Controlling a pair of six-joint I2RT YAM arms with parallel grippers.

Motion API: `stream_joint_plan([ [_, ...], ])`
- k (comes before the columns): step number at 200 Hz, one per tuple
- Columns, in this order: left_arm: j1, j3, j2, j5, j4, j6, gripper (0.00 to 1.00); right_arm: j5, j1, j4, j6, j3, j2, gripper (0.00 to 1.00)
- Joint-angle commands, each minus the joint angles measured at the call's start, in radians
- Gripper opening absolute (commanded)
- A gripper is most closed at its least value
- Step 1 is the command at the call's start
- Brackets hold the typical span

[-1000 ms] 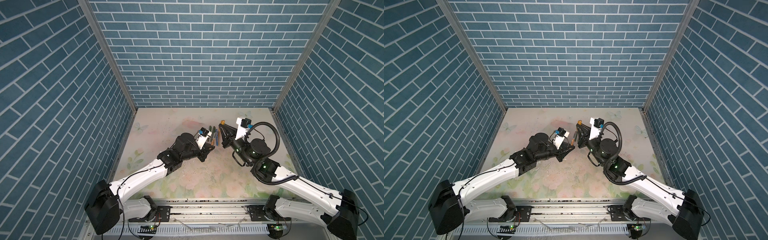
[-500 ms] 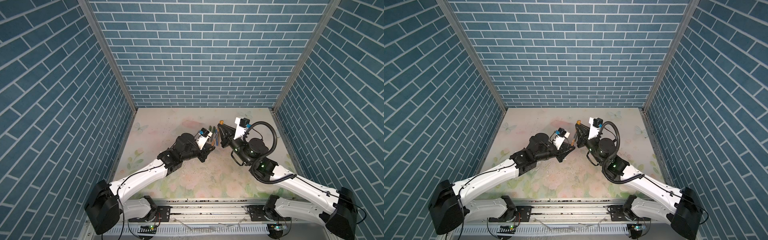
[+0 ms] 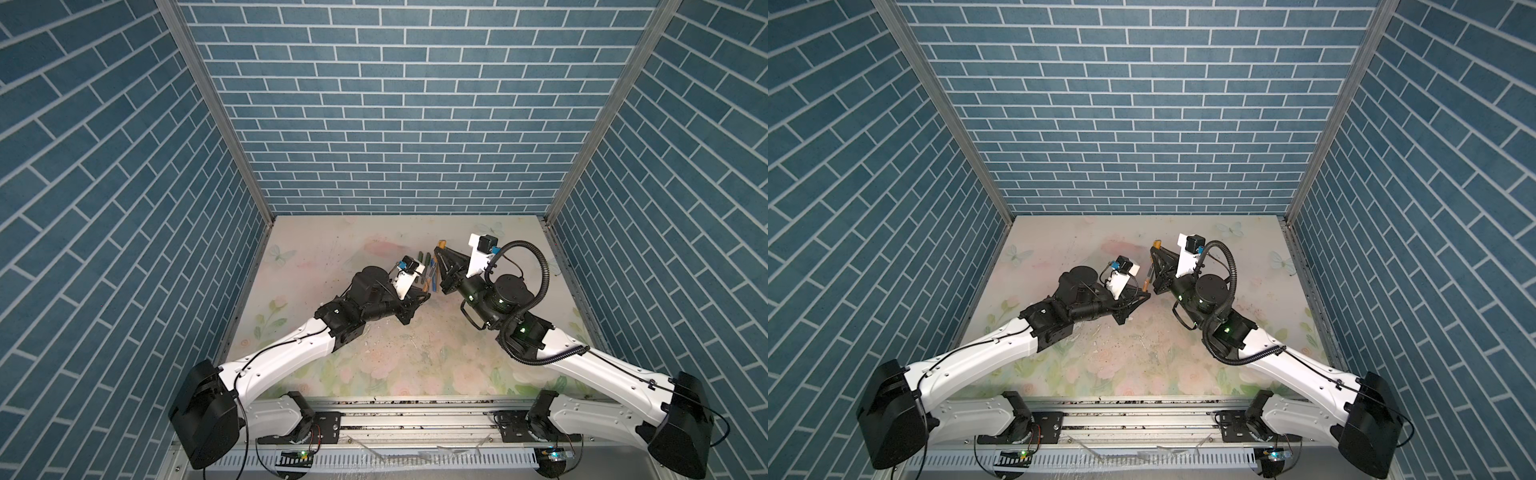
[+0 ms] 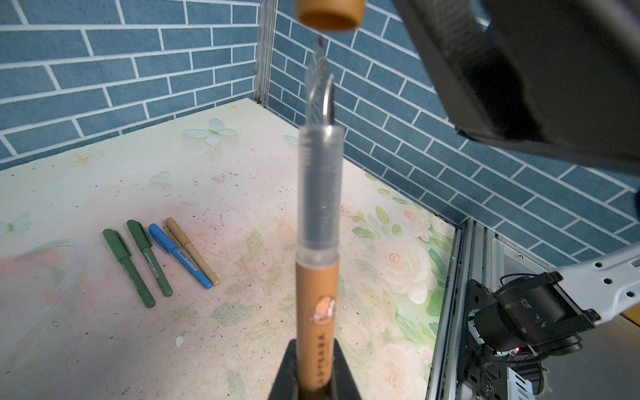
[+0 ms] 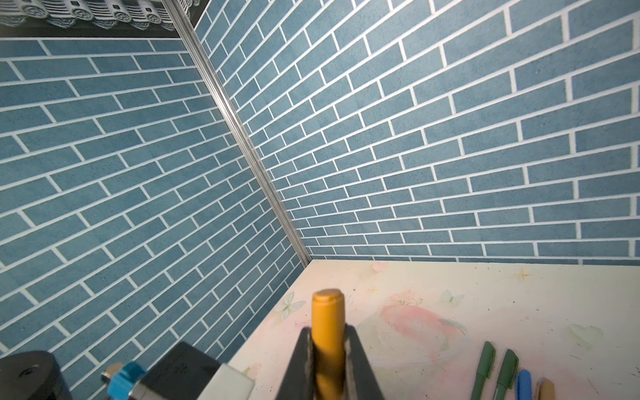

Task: Insert the pens into the pen caps
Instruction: 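Lift the tan cap with the right gripper above the upright pen nib, then lower the tan cap onto the nib with the right gripper while left holds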

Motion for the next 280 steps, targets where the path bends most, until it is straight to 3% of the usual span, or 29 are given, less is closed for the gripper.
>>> stream_joint_plan([
  [1, -0.007, 0.019, -0.006, -0.002, -0.001, 0.01, 0.0, -0.017, -0.006, 0.019, 0.028, 0.006, 0.004, 0.04],
  [184, -0.007, 0.004, -0.029, -0.057, 0.013, 0.002, 0.0, -0.07, -0.009, -0.018, 0.107, -0.027, 0.011, 0.03],
  [280, -0.002, -0.017, -0.057, -0.111, 0.047, -0.031, 0.0, -0.183, -0.01, -0.013, 0.156, -0.043, 0.041, 0.03],
])
